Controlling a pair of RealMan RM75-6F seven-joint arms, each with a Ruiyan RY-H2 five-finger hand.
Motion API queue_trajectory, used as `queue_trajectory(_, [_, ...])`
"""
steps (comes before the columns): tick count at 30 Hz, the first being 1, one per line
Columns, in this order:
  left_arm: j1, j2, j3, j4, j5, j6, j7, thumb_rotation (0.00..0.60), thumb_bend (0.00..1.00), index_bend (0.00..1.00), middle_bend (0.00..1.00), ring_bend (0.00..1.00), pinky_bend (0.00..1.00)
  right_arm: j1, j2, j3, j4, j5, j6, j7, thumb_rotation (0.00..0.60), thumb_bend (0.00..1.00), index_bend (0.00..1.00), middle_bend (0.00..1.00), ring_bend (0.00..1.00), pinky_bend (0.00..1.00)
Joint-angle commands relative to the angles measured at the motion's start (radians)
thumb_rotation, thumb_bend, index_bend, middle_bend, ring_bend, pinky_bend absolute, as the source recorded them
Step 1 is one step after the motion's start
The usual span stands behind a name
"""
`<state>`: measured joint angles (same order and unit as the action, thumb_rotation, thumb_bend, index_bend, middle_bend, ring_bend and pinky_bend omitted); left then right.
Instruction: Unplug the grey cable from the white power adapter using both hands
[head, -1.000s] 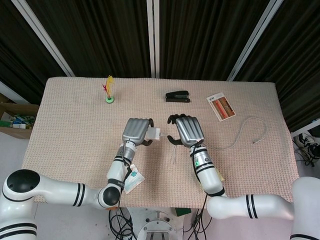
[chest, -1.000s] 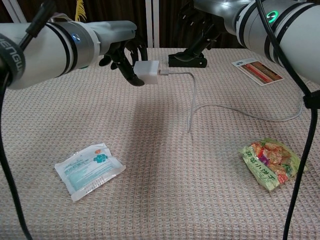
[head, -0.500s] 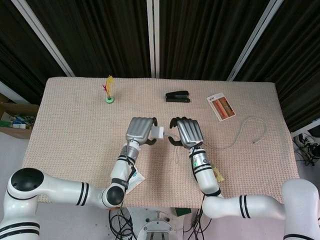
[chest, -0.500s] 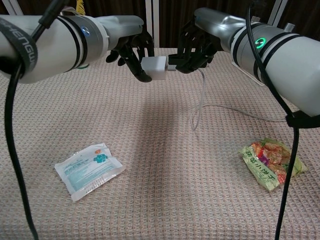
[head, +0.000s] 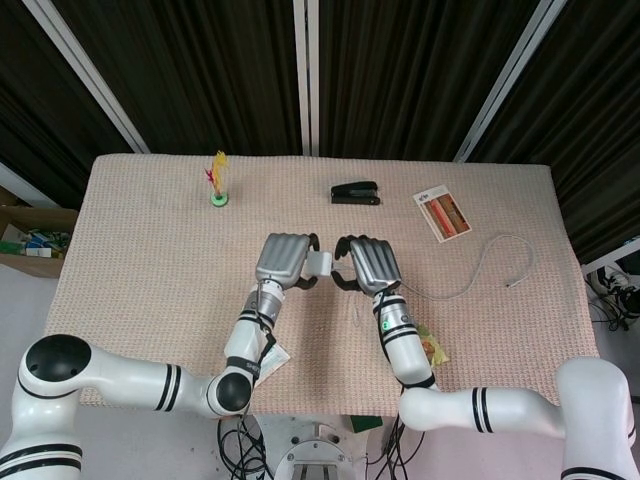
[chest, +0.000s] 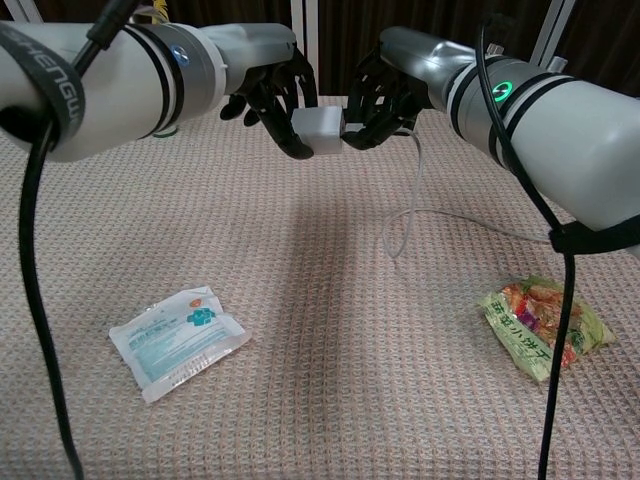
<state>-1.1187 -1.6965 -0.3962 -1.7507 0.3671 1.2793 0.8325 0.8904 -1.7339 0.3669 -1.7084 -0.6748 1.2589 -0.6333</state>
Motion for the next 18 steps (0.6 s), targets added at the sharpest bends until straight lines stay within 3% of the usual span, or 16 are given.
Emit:
queue_trajectory(1, [-0.001,-0.001,0.000,-0.001,0.000,0.000,-0.001,0.578,0.30,0.58,0.58,0.76,0.84,0.000,-0.001,0.002,0.003,-0.001,-0.002,0.004,0.600,0.32,0.58,0.48,0.39,0.50])
queue_trajectory(13, [-0.006,0.007,-0.004,-0.011,-0.010,-0.001,-0.003,0.569,0.30,0.58,0.58,0.76,0.84,0.003,0.005,0.013,0.006,0.021,-0.030,0.021,0.600,0.37,0.60,0.49,0.41,0.51])
queue_trajectory(18, [-0.009,0.006,0.007,-0.002,-0.004,0.004,0.004,0.571,0.30,0.58,0.58,0.76,0.84,0.002,0.009,0.013,0.006,0.018,-0.038,0.035,0.600,0.45,0.61,0.52,0.43,0.51])
